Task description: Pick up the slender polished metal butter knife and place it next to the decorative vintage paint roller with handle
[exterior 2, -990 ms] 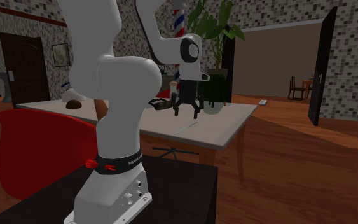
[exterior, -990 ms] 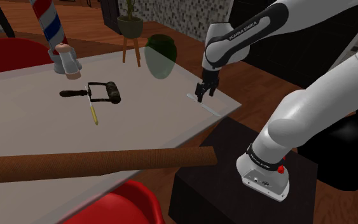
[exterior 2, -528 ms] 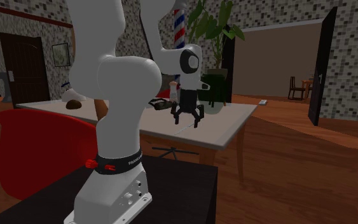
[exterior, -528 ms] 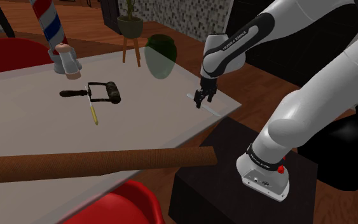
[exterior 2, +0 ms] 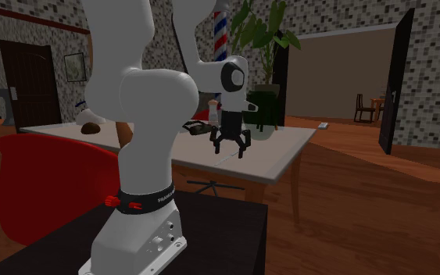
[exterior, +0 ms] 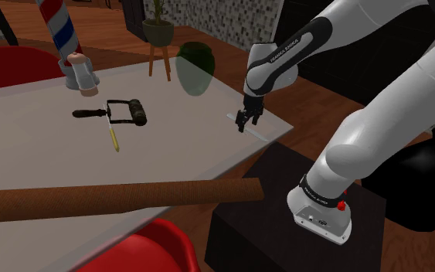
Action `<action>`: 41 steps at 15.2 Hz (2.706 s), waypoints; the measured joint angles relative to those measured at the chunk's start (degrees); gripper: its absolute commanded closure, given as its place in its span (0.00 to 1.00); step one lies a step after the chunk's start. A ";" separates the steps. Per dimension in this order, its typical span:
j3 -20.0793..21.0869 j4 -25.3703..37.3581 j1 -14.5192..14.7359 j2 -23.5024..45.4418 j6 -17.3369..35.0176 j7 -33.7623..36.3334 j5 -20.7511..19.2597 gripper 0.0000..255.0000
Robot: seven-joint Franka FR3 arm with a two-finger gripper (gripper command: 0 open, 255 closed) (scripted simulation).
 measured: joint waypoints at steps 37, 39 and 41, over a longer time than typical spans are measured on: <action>2.17 9.88 -0.88 -15.14 -24.85 2.47 -1.57 1.00; 2.24 10.74 -1.00 -16.11 -26.67 2.44 -1.66 1.00; 3.21 12.64 0.00 -14.24 -26.70 3.66 -0.69 1.00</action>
